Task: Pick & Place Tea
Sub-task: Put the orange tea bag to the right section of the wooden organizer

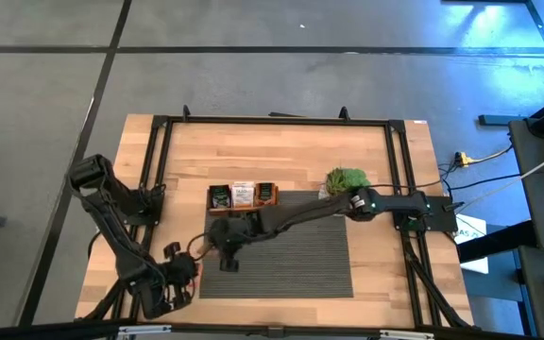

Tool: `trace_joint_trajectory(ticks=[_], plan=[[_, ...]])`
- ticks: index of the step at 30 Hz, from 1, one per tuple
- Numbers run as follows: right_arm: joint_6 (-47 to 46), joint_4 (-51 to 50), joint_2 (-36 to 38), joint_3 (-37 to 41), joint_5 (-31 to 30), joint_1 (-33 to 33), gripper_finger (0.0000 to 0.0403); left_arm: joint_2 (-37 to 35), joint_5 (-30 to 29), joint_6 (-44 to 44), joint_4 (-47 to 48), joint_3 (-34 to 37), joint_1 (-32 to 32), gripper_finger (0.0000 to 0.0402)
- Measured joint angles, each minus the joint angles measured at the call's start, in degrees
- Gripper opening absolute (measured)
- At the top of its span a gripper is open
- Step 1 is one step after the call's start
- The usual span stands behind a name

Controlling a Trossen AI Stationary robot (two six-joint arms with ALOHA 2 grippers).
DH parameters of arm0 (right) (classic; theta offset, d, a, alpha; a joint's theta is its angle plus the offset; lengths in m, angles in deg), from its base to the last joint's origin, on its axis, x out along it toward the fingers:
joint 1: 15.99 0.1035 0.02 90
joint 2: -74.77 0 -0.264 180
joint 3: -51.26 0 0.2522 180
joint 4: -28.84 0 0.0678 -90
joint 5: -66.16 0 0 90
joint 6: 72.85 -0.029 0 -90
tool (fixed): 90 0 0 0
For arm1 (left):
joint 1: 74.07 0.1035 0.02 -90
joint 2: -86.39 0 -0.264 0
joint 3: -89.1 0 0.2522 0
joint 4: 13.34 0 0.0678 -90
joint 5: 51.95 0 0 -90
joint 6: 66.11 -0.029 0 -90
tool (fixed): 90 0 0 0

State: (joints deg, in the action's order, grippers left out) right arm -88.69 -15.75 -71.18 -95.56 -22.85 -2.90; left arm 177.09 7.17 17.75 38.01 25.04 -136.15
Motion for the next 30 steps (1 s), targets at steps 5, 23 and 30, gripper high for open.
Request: trace_joint_trajectory(ticks=[5,23,30], plan=[[8.70,-18.02,6.24,0.62,-9.11,-0.81,0.0002,-1.90,-3.56,-3.24,0.03,-0.05,0.09,0.0004],[17.81,-44.06,18.03,8.66,-18.79,-6.31,0.0001,-2.06,-5.44,-3.68,0.19,-0.13,2.25,0.0010],[21.47,-33.76,18.22,14.15,-16.62,-9.40,0.0001,-2.06,-5.42,-3.68,0.35,-0.17,2.25,0.0008]])
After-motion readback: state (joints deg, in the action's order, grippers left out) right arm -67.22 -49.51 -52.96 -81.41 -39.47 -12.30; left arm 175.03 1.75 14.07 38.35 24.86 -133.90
